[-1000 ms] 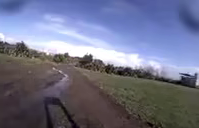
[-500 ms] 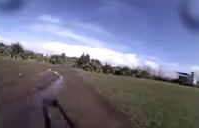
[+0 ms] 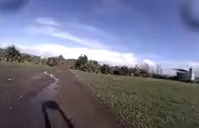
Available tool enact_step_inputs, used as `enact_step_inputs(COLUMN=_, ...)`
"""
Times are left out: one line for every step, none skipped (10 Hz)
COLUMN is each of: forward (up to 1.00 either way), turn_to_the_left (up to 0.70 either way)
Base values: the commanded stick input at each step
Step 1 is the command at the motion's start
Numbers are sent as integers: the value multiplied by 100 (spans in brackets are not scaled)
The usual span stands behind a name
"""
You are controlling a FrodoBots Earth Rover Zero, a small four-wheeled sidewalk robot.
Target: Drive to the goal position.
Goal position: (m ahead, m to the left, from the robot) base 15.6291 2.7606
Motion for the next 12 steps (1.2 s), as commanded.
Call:
enact_step_inputs(forward=70, turn_to_the_left=35)
enact_step_inputs(forward=70, turn_to_the_left=35)
enact_step_inputs(forward=70, turn_to_the_left=35)
enact_step_inputs(forward=70, turn_to_the_left=35)
enact_step_inputs(forward=70, turn_to_the_left=35)
enact_step_inputs(forward=70, turn_to_the_left=17)
enact_step_inputs(forward=70, turn_to_the_left=6)
enact_step_inputs(forward=70, turn_to_the_left=0)
enact_step_inputs(forward=70, turn_to_the_left=0)
enact_step_inputs(forward=70, turn_to_the_left=0)
enact_step_inputs(forward=70, turn_to_the_left=0)
enact_step_inputs(forward=70, turn_to_the_left=0)
